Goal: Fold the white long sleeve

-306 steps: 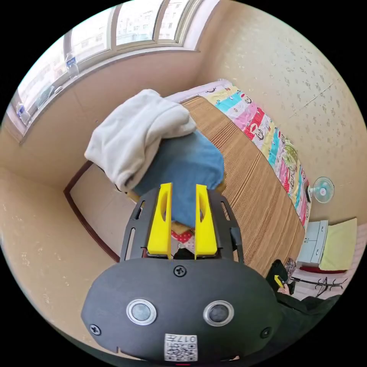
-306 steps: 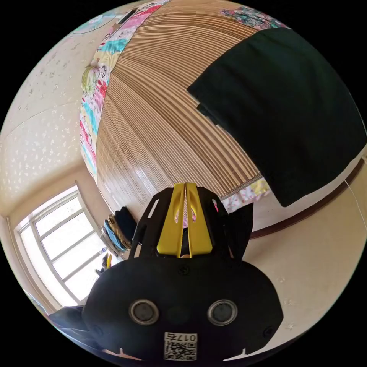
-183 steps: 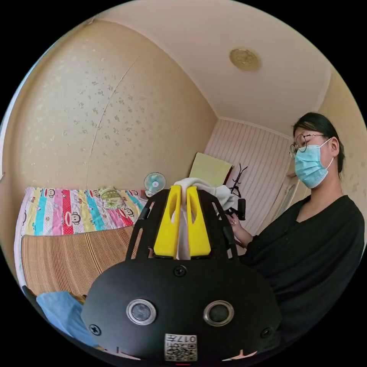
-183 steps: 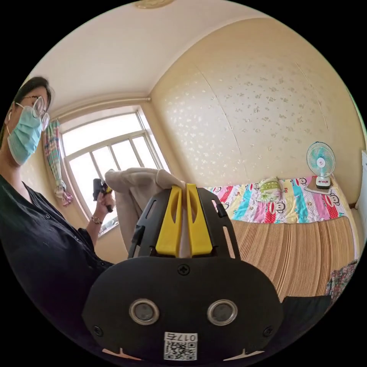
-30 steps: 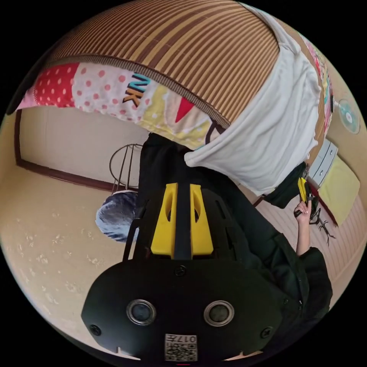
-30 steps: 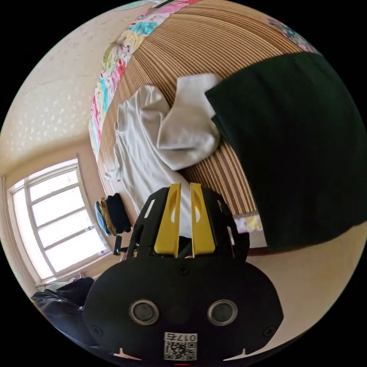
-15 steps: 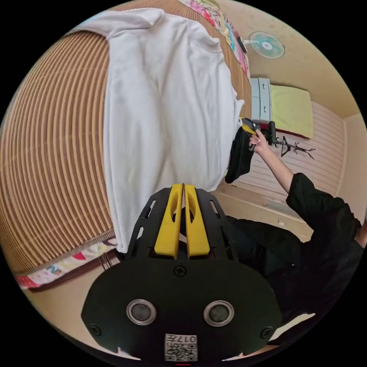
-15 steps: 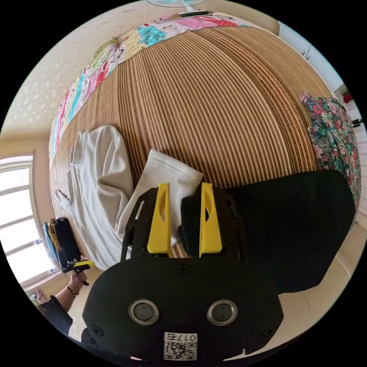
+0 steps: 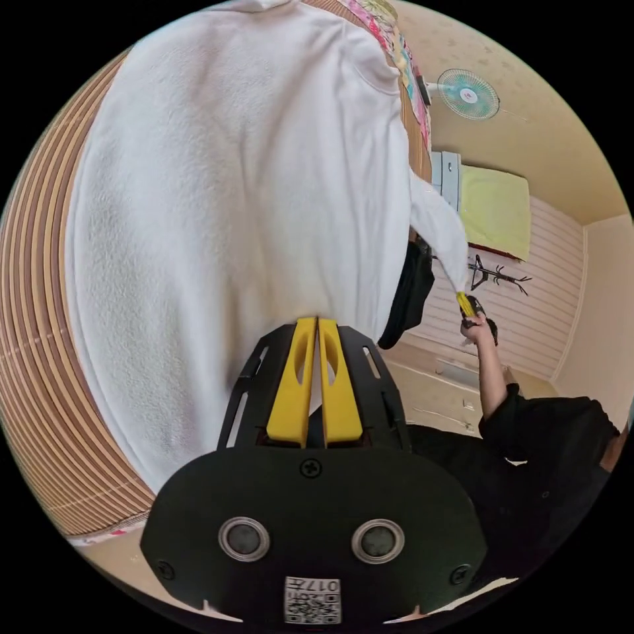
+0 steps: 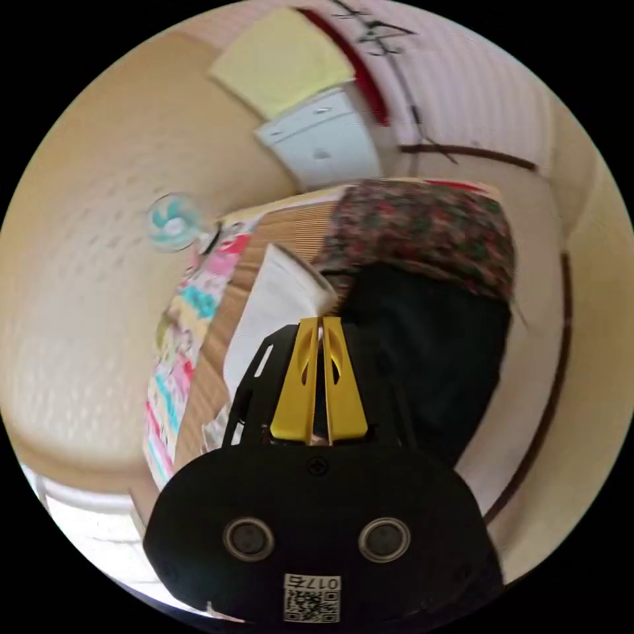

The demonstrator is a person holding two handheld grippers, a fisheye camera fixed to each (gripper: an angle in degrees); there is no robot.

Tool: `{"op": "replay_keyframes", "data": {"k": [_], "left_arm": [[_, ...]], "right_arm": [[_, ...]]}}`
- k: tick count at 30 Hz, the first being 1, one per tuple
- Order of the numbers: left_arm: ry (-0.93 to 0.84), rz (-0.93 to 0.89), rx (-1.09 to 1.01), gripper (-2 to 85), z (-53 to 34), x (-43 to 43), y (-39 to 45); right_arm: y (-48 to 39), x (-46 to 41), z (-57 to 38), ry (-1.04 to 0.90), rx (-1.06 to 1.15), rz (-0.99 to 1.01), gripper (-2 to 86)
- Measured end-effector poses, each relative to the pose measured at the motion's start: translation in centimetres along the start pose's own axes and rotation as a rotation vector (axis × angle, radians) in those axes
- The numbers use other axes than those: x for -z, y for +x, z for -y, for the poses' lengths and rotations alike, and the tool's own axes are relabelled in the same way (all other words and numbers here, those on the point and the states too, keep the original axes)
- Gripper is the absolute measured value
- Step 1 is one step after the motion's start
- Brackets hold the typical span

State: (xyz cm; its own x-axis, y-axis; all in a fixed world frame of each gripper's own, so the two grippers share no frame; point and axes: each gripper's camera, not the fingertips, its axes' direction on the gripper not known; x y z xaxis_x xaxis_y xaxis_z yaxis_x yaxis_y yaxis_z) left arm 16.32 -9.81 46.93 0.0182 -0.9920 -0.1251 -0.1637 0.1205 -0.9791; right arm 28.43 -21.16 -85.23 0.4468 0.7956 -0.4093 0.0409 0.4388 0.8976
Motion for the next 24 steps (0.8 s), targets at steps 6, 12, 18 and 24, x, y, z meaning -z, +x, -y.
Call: {"op": "replay_keyframes", "data": {"k": [6, 12, 18, 24], "left_arm": [[-0.089, -0.032, -0.139, -0.9, -1.1, 0.1, 1.8], [-0.006, 0.031, -0.194, 1.8, -2.5, 4.9, 2.1], [0.333, 0.080, -0.010, 6.7, -4.1, 14.0, -0.8], [0.593, 0.168, 0.131, 9.7, -4.0, 22.3, -4.1]], "right_arm": [[-1.0, -2.7, -5.6, -0.072, -0.001, 0.029, 1.3], [-23.3, 0.8, -20.2, 0.101, 0.743, 0.173, 1.7], [-34.8, -4.3, -41.1, -0.196, 1.173, 0.431, 1.7], [-31.8, -15.9, -54.4, -0.833, 1.269, 0.278, 1.3]]}}
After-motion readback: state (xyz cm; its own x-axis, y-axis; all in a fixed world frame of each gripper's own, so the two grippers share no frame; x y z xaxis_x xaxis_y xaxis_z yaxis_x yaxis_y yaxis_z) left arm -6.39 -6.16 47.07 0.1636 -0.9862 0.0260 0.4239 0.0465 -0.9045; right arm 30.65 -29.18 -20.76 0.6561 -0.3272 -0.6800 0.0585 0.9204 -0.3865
